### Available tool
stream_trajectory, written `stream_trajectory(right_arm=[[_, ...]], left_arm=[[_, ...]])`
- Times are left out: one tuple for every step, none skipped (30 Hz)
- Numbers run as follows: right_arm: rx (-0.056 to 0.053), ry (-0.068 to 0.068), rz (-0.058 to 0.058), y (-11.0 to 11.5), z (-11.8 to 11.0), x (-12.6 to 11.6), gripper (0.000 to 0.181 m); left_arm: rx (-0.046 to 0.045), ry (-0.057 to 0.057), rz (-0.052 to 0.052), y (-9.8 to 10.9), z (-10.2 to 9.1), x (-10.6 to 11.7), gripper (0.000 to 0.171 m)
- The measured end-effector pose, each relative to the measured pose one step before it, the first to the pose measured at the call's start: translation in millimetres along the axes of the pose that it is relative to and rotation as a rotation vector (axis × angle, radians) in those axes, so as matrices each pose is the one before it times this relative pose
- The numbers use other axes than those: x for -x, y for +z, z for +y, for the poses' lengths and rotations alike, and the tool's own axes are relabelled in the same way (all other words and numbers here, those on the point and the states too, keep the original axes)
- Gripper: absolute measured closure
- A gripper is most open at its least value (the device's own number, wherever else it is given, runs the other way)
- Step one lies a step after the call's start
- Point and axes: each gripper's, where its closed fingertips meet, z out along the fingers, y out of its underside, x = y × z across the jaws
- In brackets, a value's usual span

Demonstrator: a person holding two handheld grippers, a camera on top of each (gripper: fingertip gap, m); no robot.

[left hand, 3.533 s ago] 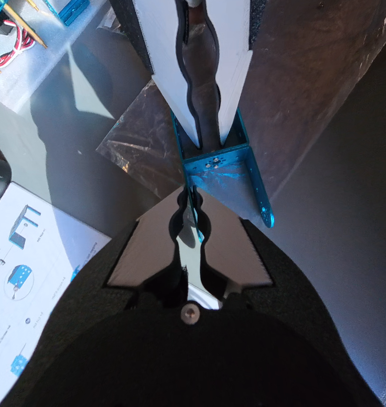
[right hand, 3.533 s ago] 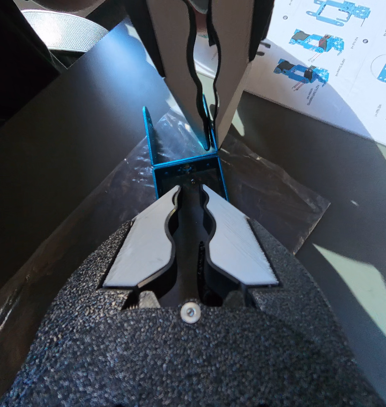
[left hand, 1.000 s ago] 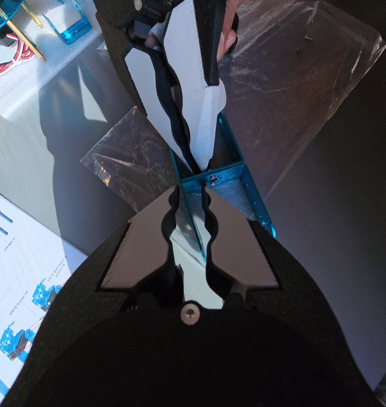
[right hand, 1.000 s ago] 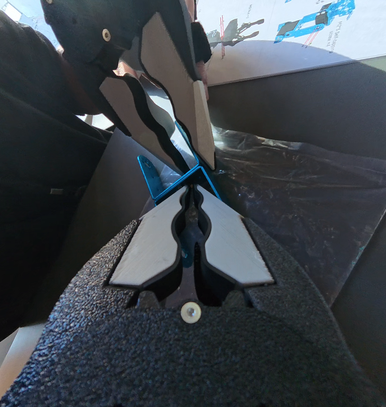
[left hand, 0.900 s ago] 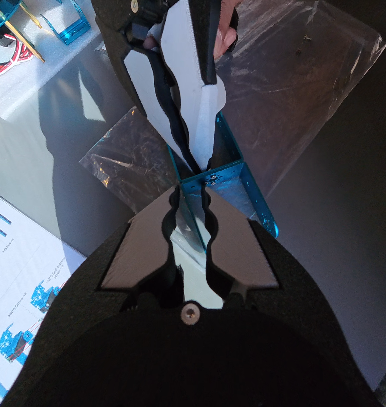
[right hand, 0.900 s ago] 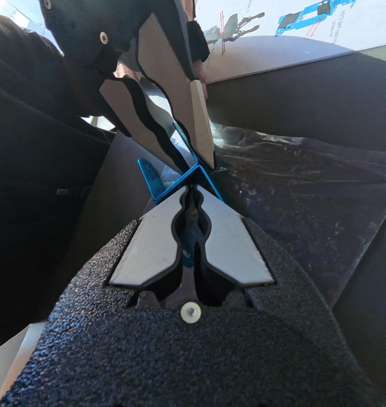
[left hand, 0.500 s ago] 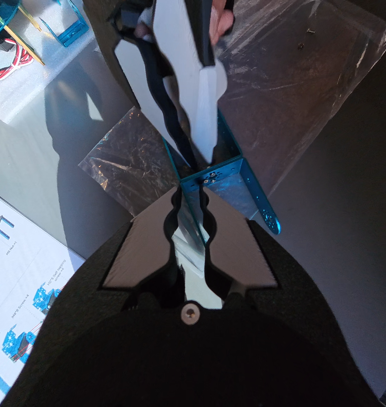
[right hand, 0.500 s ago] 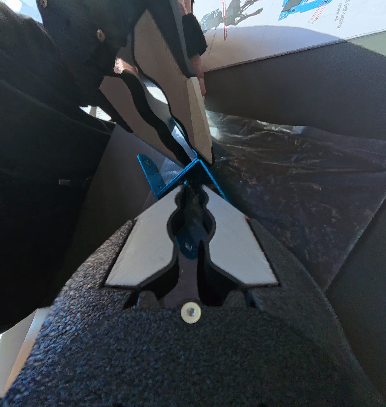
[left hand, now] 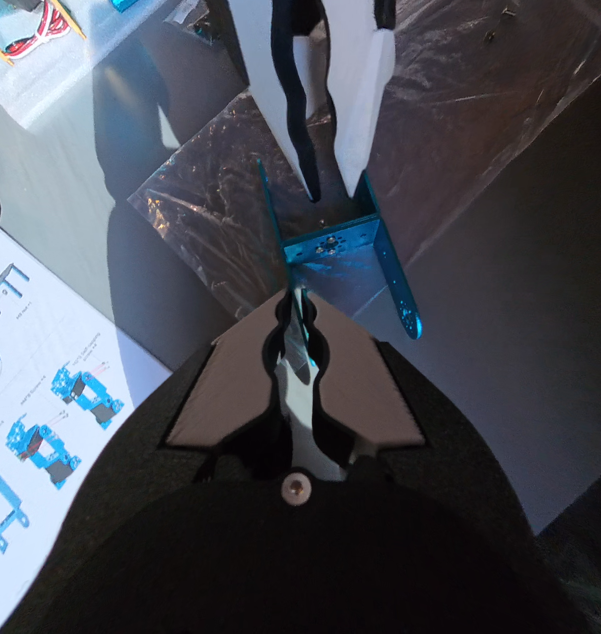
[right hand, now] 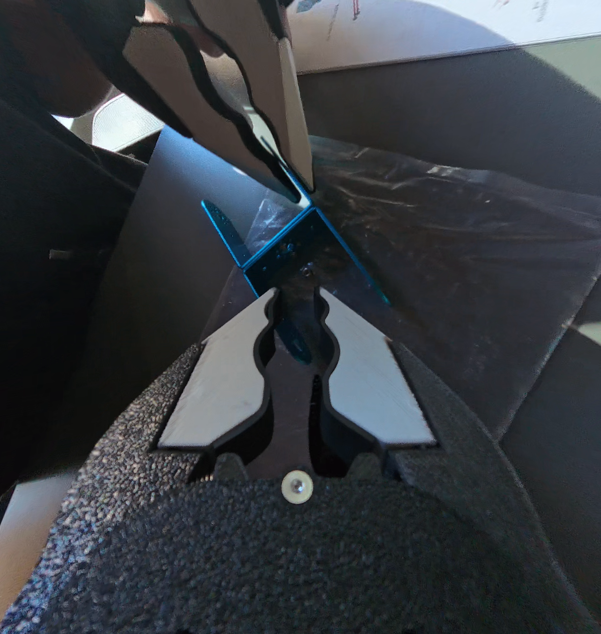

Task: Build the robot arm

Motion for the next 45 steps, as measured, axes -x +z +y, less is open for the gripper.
stream_trajectory(right_arm=[[-0.0107, -0.0073, 0.0036, 1.71, -1.64, 0.33, 0.163], [-0.005, -0.0178, 0.0139, 0.81, -1.5, -0.61, 0.164], [-0.0021, -0.0215, 0.0172, 0.08, -1.58, -0.78, 0.165], [-0.0032, -0.0211, 0.0239, -0.42, -2.16, -1.94, 0.167], [-0.0074, -0.0197, 0.0265, -0.66, -2.59, -2.59, 0.168], [-0.0051, -0.0145, 0.0201, -1.12, -1.48, -1.76, 0.168], [-0.003, -0.0086, 0.0159, -2.02, -0.72, -1.33, 0.169], [-0.0119, -0.0035, 0.0218, -3.05, -1.78, -2.18, 0.17], [-0.0165, 0.0064, 0.0205, -3.61, -2.11, -1.89, 0.17], [-0.0122, 0.0162, 0.0106, -3.43, -1.1, -0.13, 0.168], [-0.0064, 0.0188, 0.018, -3.09, 0.32, -0.67, 0.167], [-0.0062, 0.019, 0.0315, -3.32, 1.44, -1.81, 0.167], [-0.0116, 0.0195, 0.0278, -3.36, 1.61, -0.28, 0.165], [-0.015, 0.0208, 0.0177, -3.5, 1.28, 2.04, 0.161], [-0.0195, 0.0225, 0.0193, -3.59, 1.05, 2.59, 0.159], [-0.0259, 0.0229, 0.0217, -3.19, 0.66, 2.76, 0.159], [-0.0255, 0.0208, 0.0143, -2.03, 1.17, 3.49, 0.158], [-0.0132, 0.0139, 0.0121, -0.52, 2.56, 3.16, 0.155], [-0.0005, 0.0008, 0.0172, 0.48, 3.12, 1.38, 0.155], [0.0018, -0.007, 0.0208, 0.98, 2.39, -0.84, 0.155], [0.008, -0.0063, 0.0099, 0.7, 1.45, -1.15, 0.154], [0.0131, 0.0008, -0.0074, -0.31, -0.24, -0.82, 0.154], [0.0075, 0.0013, -0.0182, -1.08, -3.39, -1.16, 0.154], [-0.0025, -0.0107, -0.0223, -1.24, -6.53, -2.18, 0.155], [-0.0071, -0.0286, -0.0401, -0.27, -7.3, -0.91, 0.16], [0.0078, -0.0365, -0.0567, 2.01, -4.02, 0.37, 0.164], [0.047, -0.0439, -0.057, 4.36, 2.02, -0.09, 0.164], [0.0511, -0.0603, -0.0515, 6.0, 3.48, 0.91, 0.163], [0.0308, -0.072, -0.0321, 6.24, 1.18, 0.66, 0.163], [0.0166, -0.0746, -0.0259, 5.79, -1.14, 2.06, 0.166], [0.0104, -0.0656, -0.0143, 5.3, -2.15, 1.57, 0.169], [0.0196, -0.0461, -0.0044, 5.04, -0.69, -0.19, 0.172], [0.0408, -0.0286, -0.0068, 4.84, 2.59, -0.31, 0.171], [0.0459, -0.0212, -0.0099, 4.46, 3.92, 0.48, 0.171], [0.0436, -0.0187, -0.0047, 3.93, 3.97, 0.29, 0.171], [0.029, -0.0188, 0.0031, 2.49, 1.8, -0.19, 0.171], [0.0023, -0.0155, -0.0004, -0.27, -1.93, 0.92, 0.173], [0.0194, -0.0065, -0.0064, -0.55, 1.23, 1.36, 0.174], [0.0201, -0.0013, 0.0037, -0.21, 1.86, -0.78, 0.174], [0.0088, -0.0003, -0.002, -0.13, 0.08, -0.25, 0.173], [-0.0003, -0.0001, -0.0038, -0.24, -1.26, 0.27, 0.172], [0.009, 0.0021, -0.0043, 0.48, -0.04, 0.15, 0.173], [0.0171, 0.0013, -0.0004, 0.41, 0.99, -0.17, 0.173], [0.011, -0.0044, 0.0009, -0.29, -0.16, 0.39, 0.172], [0.0154, -0.0074, 0.0094, 0.18, 0.85, -0.75, 0.173]], left_arm=[[-0.00055, -0.0078, -0.0039, -2.73, 1.66, 0.58, 0.168], [-0.00139, -0.0081, -0.0047, -2.51, 1.72, 0.99, 0.169], [-0.00445, -0.0076, -0.0014, -2.48, 1.4, 0.29, 0.169], [-0.00448, -0.0092, 0.0038, -2.07, 1.4, -0.46, 0.169], [0.00003, -0.0073, 0.0035, -1.37, 1.51, -0.68, 0.169], [0.00048, -0.0034, 0.0041, -0.83, 0.79, -1.09, 0.169], [0.00067, 0.0016, 0.0066, -0.54, 0.42, -1.86, 0.168], [0.00195, 0.003, 0.0054, -0.38, 0.35, -1.68, 0.167], [0.00494, -0.0008, 0.0045, -0.1, 0.65, -1.27, 0.167], [0.00913, -0.005, 0.0031, 0.01, 0.91, -0.75, 0.166], [0.00419, -0.0045, 0.0042, -0.4, 0.19, -1.44, 0.166], [-0.00243, -0.0024, 0.0054, -0.73, -0.45, -2.25, 0.165], [-0.00195, -0.0037, 0.0029, -0.8, -0.21, -2.16, 0.164], [0.0005, -0.0051, 0.0, -0.82, 0.55, -1.95, 0.163], [0.00076, -0.0056, 0.001, -0.96, 1.01, -1.97, 0.163], [-0.00417, -0.008, -0.0005, -0.97, 0.44, -1.59, 0.162], [-0.00648, -0.0092, 0.0015, -0.82, 0.11, -1.96, 0.162], [-0.00805, -0.0102, 0.0048, -0.61, -0.23, -2.63, 0.162], [-0.00717, -0.0101, 0.0081, -0.01, -0.2, -3.44, 0.161], [-0.00243, -0.0026, 0.0049, 0.3, 0.68, -3.12, 0.16], [-0.0006, 0.0028, -0.0083, -0.12, 0.95, -0.85, 0.16], [-0.0003, 0.001, -0.0093, -0.45, 0.74, -0.09, 0.16], [0.00241, -0.0032, -0.0125, -0.52, 0.76, 0.92, 0.16], [0.0025, -0.0024, -0.0195, -0.55, 1.05, 1.89, 0.16], [0.00191, -0.0003, -0.024, -0.48, 1.31, 2.29, 0.161], [-0.00194, -0.0007, -0.0243, -0.6, 0.85, 2.33, 0.165], [-0.00193, -0.0012, -0.0277, -0.8, 0.75, 3.01, 0.167], [0.004, 0.0003, -0.0269, -0.99, 1.78, 3.2, 0.169], [0.00472, -0.0015, -0.0216, -0.93, 1.78, 3.1, 0.169], [0.00142, -0.0075, -0.0187, -0.79, 1.23, 3.35, 0.169], [0.00114, -0.0127, -0.0178, -0.76, 1.23, 3.69, 0.169], [0.00302, -0.0147, -0.0089, -0.55, 1.35, 2.46, 0.169], [-0.00296, -0.0127, -0.0002, -0.89, 0.55, 0.88, 0.169], [-0.00223, -0.0118, -0.0035, -0.66, 0.7, 0.98, 0.169], [0.00022, -0.0091, -0.0061, -0.4, 0.77, 0.8, 0.169], [0.00054, -0.0031, -0.0056, -0.42, 0.64, 0.16, 0.169], [-0.0003, 0.0016, -0.0074, -0.5, 0.1, 0.01, 0.169], [0.00158, 0.0028, -0.0071, -0.22, 0.38, 0.04, 0.168], [0.00518, 0.0028, -0.008, -0.26, 0.83, 0.28, 0.168], [0.0021, 0.0017, -0.0093, -0.76, 0.56, 0.68, 0.165], [-0.00393, -0.0023, -0.0053, -1.18, -0.1, 0.25, 0.158], [-0.00853, -0.0114, 0.0061, -1.87, -0.69, -0.91, 0.154], [-0.01246, -0.02, 0.0155, -2.66, -1.13, -1.91, 0.151], [-0.0141, -0.0224, 0.016, -3.16, -1.3, -1.9, 0.147], [-0.01947, -0.0185, 0.0185, -3.89, -1.44, -2.51, 0.144]])
